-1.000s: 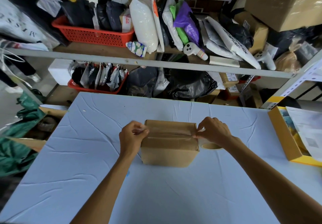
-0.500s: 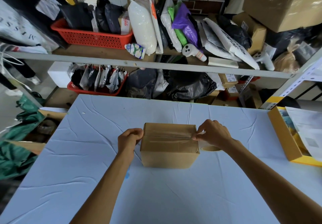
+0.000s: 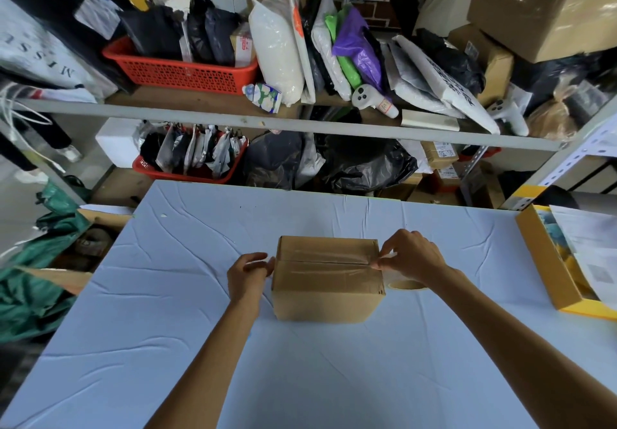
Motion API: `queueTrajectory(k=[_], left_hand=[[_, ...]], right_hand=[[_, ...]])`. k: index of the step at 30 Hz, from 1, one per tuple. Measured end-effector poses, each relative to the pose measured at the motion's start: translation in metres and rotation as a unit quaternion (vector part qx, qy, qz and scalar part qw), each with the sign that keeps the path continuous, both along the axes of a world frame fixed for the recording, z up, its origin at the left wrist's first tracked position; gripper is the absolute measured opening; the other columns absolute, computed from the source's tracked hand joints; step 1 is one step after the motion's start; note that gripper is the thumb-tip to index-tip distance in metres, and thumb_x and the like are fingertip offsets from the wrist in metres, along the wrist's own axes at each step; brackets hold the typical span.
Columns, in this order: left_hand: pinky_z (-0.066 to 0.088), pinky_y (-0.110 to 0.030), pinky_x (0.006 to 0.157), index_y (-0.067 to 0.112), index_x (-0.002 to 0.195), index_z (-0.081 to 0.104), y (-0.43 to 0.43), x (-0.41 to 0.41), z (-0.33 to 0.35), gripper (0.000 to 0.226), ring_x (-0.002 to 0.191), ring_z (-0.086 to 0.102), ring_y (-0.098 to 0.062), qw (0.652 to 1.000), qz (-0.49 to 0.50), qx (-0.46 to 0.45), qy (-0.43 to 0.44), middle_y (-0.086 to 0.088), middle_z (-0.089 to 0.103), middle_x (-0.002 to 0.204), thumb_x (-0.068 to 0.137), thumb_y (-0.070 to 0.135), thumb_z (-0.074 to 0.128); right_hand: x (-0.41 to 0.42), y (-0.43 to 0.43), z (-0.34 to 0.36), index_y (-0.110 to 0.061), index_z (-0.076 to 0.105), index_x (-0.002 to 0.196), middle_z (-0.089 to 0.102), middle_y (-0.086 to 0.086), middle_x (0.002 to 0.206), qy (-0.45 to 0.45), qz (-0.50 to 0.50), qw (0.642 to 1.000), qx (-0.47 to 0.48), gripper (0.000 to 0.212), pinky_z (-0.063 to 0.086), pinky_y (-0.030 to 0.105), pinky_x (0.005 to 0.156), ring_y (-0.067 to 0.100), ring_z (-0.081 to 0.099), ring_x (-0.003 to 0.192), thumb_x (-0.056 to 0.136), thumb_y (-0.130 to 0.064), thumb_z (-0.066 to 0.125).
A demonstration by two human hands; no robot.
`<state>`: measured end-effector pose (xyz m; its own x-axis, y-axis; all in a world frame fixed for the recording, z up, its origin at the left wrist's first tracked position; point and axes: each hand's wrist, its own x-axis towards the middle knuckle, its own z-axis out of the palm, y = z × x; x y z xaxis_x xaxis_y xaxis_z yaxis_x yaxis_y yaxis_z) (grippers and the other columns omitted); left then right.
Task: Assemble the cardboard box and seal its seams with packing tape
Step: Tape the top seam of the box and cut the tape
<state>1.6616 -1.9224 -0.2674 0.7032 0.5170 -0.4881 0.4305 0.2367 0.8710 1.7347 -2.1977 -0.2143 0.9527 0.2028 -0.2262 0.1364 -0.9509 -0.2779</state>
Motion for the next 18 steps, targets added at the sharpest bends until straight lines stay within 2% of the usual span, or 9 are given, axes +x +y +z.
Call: queueTrajectory(k=[2,5,7,9,13,15,18], left_hand=[[0.054,-0.033,0.077,0.012,0.088,0.070,-0.002,-0.010,0.003,0.009,0.080,0.069,-0.021,0.991,-0.037,0.123,-0.049,-0.003,0.071,0.081,0.082,0.005,0.068],[0.056,-0.033,0.075,0.020,0.078,0.070,-0.003,-0.015,0.011,0.005,0.078,0.068,-0.015,0.976,-0.083,0.194,-0.051,0.004,0.072,0.077,0.083,0.021,0.068],[0.055,-0.032,0.073,0.019,0.076,0.070,-0.003,-0.009,0.017,0.021,0.076,0.067,-0.015,0.970,-0.108,0.215,-0.016,0.006,0.071,0.074,0.077,0.039,0.072],[0.049,-0.028,0.068,0.019,0.076,0.069,-0.007,-0.005,0.022,0.034,0.071,0.061,-0.011,0.946,-0.146,0.288,0.012,0.010,0.067,0.072,0.069,0.051,0.077],[0.050,-0.034,0.065,0.009,0.071,0.067,-0.015,0.002,0.029,0.039,0.067,0.062,-0.021,0.916,-0.154,0.371,0.009,0.000,0.067,0.066,0.069,0.045,0.080],[0.051,-0.036,0.066,0.007,0.067,0.068,-0.014,0.010,0.033,0.036,0.067,0.064,-0.026,0.910,-0.162,0.382,0.018,-0.004,0.069,0.064,0.070,0.041,0.080],[0.048,-0.032,0.066,0.009,0.068,0.069,-0.006,0.027,0.042,0.030,0.067,0.061,-0.025,0.908,-0.171,0.378,0.060,-0.003,0.068,0.065,0.069,0.037,0.081]], right_hand=[[-0.001,0.000,0.000,-0.024,0.075,0.099,0.066,-0.004,0.113,0.000,-0.001,1.000,-0.001,0.039,0.041,0.023,0.063,0.015,0.058,0.094,0.074,-0.054,0.073],[-0.002,0.000,0.000,-0.024,0.075,0.099,0.066,-0.003,0.113,-0.003,-0.004,1.000,-0.001,0.039,0.039,0.024,0.063,0.016,0.058,0.095,0.074,-0.054,0.073],[-0.002,0.001,0.000,-0.024,0.075,0.099,0.066,-0.003,0.112,-0.004,-0.005,1.000,-0.001,0.039,0.037,0.023,0.061,0.016,0.058,0.095,0.074,-0.054,0.073],[-0.003,0.003,0.001,-0.024,0.075,0.101,0.067,-0.003,0.112,-0.007,-0.007,1.000,-0.001,0.040,0.036,0.022,0.058,0.016,0.057,0.093,0.075,-0.054,0.072],[-0.006,0.002,0.003,-0.023,0.074,0.103,0.067,-0.002,0.114,-0.007,-0.012,1.000,-0.001,0.039,0.039,0.023,0.061,0.016,0.058,0.093,0.077,-0.052,0.071],[-0.009,0.000,0.003,-0.024,0.074,0.102,0.067,-0.002,0.113,-0.004,-0.022,1.000,0.004,0.039,0.040,0.026,0.065,0.019,0.059,0.095,0.077,-0.054,0.071],[-0.016,0.003,0.001,-0.027,0.072,0.103,0.065,-0.003,0.117,-0.001,-0.021,1.000,0.017,0.038,0.039,0.027,0.069,0.019,0.058,0.100,0.080,-0.056,0.066]])
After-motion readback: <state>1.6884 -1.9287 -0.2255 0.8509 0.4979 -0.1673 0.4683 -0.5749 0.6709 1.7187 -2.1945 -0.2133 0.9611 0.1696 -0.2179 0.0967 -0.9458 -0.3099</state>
